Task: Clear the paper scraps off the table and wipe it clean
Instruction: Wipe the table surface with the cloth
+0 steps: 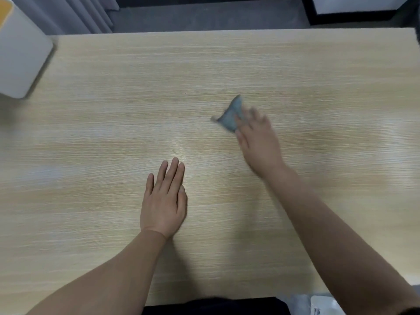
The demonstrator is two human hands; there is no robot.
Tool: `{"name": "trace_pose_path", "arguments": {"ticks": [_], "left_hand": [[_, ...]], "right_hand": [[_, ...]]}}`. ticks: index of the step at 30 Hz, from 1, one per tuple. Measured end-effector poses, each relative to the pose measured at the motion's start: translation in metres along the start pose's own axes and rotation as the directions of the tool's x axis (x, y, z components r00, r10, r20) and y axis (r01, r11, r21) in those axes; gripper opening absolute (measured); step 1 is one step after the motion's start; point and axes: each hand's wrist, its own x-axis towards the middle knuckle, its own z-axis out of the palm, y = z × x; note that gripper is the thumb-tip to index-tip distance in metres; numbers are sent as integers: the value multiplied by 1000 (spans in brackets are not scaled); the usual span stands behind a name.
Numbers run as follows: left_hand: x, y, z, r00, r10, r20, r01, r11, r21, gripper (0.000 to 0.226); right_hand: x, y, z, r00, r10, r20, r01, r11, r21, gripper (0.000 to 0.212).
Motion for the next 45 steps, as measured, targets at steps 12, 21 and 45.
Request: {"name": "trace_pose_path", "arguments": {"ticks": [12,21,45], "left_hand": [[-1,-1,1,1000,5,0,-5,1000,4,54],[-1,-1,1,1000,12,0,-12,1000,19,54],[83,4,-39,988,108,-114,-120,988,-102,49]], "right_hand": [[-4,-13,5,883,-429,189,441,897,-28,45],[31,-28,5,992,-105,71,106,994,-12,44],[39,-15,0,994,-77,83,74,997,37,45]]}}
